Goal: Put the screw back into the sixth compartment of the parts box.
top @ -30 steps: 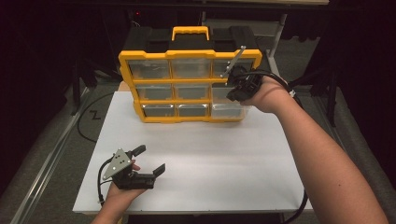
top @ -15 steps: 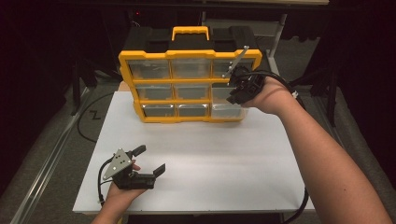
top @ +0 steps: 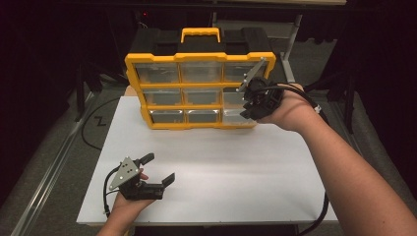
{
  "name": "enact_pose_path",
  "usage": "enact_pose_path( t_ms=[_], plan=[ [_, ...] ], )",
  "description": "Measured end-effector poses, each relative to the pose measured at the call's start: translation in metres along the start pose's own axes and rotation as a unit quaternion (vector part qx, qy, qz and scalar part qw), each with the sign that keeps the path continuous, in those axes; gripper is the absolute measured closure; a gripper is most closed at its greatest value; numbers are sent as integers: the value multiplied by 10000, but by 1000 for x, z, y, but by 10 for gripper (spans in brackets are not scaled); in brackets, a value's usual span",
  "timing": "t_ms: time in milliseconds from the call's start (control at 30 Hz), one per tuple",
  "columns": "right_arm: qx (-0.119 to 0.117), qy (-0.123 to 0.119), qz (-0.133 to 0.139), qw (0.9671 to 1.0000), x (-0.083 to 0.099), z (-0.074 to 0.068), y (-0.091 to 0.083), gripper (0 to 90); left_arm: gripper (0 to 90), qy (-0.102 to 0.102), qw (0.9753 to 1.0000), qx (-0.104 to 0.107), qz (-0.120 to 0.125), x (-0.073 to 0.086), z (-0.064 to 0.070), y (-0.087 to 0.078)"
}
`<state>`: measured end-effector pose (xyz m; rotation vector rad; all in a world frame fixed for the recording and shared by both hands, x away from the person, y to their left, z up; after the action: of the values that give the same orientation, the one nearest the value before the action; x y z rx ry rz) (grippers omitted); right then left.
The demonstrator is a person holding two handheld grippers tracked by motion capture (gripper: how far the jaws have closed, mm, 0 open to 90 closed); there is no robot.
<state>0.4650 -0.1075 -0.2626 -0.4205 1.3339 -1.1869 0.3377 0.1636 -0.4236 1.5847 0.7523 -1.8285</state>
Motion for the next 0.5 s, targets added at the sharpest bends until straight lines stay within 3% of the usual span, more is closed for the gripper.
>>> enact_pose_path(
  t_ms=[500],
  plan=[
    [-146,137,-140,9997,36,-23,8,546,10,-9,10000,-4,6,0,1,1]
  ],
)
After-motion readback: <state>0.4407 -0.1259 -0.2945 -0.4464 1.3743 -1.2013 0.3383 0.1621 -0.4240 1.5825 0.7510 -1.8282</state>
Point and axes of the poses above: each handheld gripper's, and its own axes: y roughly forward along the jaws, x roughly out of its underside, z roughly to its right, the point moved 7 cm from there along y, roughly forward along the jaws, and after that the axes turned 9 degrees about z, right-handed, at the moved point
